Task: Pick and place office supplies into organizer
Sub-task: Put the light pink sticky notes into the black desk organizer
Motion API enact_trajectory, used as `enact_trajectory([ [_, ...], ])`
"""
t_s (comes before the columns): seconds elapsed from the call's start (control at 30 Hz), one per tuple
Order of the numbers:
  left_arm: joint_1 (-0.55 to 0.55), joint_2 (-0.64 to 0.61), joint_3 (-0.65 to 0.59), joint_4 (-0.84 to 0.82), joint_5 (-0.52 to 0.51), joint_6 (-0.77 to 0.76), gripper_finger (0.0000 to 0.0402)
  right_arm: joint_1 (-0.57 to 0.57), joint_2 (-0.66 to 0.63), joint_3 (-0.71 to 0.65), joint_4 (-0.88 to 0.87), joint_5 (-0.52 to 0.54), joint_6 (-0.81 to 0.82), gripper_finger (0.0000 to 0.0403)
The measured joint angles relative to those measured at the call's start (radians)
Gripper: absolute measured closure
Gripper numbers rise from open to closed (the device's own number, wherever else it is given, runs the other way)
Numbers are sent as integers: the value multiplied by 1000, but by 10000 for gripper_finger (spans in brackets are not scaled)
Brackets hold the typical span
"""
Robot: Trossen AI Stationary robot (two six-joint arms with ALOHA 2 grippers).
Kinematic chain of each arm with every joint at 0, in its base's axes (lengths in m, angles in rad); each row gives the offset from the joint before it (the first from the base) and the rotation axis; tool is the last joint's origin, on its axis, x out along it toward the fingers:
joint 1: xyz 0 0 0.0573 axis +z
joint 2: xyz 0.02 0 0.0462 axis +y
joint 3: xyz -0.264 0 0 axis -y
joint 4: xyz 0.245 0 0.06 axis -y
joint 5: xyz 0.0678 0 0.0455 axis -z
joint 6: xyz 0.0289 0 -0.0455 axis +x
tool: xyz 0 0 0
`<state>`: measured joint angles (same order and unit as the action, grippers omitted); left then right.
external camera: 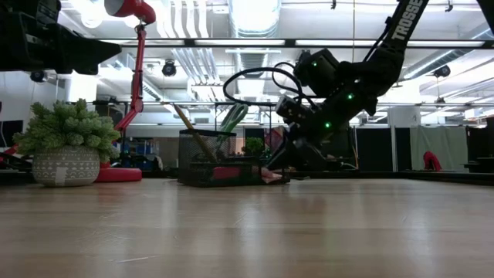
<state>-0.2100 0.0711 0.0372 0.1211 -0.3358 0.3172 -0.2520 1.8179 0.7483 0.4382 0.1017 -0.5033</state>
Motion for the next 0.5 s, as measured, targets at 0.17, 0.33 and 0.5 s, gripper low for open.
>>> enact_trajectory([
  [0.17,0,1,0,0,1,0,402,0,0,0,32,4,5,312],
  [0.33,0,1,0,0,1,0,402,-1,0,0,48,4,8,318],
  [0.5,0,2,0,-1,0,0,402,0,-16,0,52,4,32,320],
])
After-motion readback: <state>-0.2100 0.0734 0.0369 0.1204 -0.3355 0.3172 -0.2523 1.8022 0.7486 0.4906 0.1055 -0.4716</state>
